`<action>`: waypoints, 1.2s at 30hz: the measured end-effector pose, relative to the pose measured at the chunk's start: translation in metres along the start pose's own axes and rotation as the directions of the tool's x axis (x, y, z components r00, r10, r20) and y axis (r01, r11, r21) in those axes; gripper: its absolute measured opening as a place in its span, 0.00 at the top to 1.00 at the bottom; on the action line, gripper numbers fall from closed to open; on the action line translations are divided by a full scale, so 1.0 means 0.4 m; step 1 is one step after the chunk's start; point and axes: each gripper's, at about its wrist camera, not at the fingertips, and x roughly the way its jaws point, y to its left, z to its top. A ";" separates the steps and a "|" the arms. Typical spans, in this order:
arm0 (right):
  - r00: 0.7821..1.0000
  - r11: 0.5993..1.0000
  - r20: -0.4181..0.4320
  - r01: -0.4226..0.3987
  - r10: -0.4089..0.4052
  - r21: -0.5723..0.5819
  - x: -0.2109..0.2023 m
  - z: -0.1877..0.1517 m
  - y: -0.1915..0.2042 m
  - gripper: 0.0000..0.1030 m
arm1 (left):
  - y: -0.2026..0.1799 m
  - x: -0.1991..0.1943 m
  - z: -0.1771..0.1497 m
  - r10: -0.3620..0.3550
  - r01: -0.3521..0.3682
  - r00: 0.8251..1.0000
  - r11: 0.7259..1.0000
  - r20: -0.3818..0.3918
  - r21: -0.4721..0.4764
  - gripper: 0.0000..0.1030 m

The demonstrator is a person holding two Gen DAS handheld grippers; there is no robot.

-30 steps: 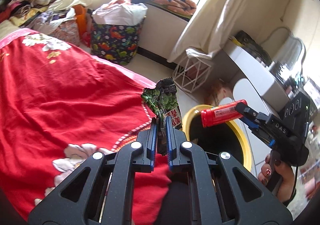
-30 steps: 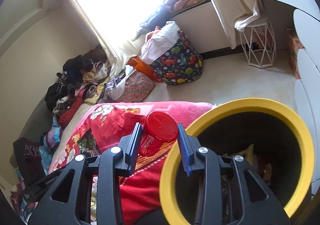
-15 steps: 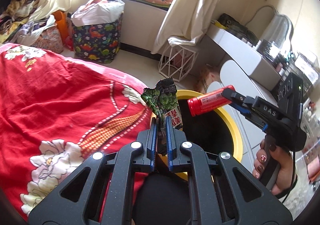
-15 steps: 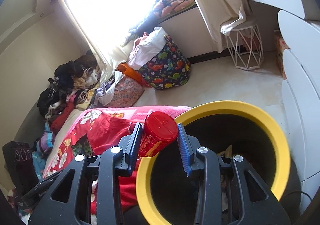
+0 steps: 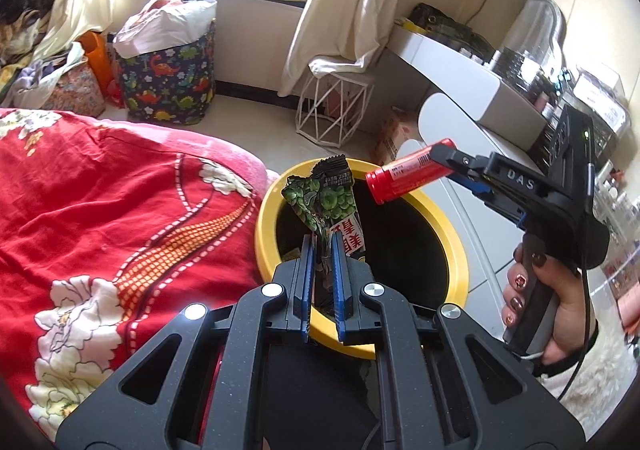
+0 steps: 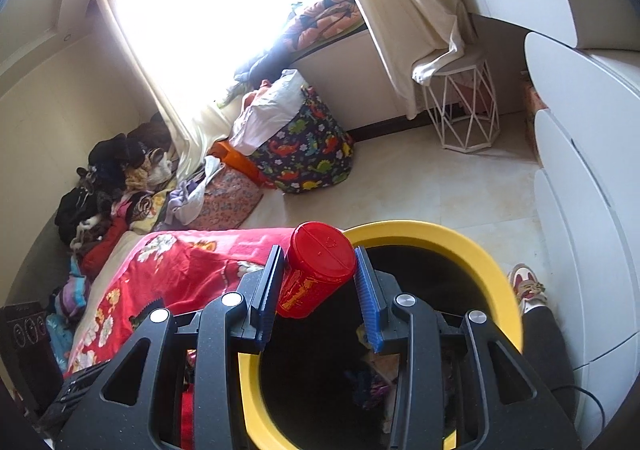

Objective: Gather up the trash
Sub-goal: 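Carry the green snack pack and red can over the yellow bin, then open both tools to drop the snack pack and can into the bin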

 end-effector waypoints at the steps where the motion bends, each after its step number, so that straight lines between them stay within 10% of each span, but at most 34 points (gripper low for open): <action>1: 1.000 1.000 0.001 0.005 -0.005 -0.001 0.000 0.001 -0.005 0.67 | -0.008 0.004 -0.002 -0.001 0.001 1.000 1.000 -0.004 0.006 0.95; 27: 0.997 0.993 -0.064 0.052 -0.045 0.107 0.003 -0.023 -0.126 0.65 | -0.123 0.163 -0.043 -0.029 0.040 0.987 0.997 -0.157 0.072 0.95; 36: 0.996 0.992 -0.079 0.041 -0.032 0.118 -0.011 -0.031 -0.128 0.50 | -0.120 0.163 -0.044 0.007 0.003 0.988 0.998 -0.154 0.065 0.43</action>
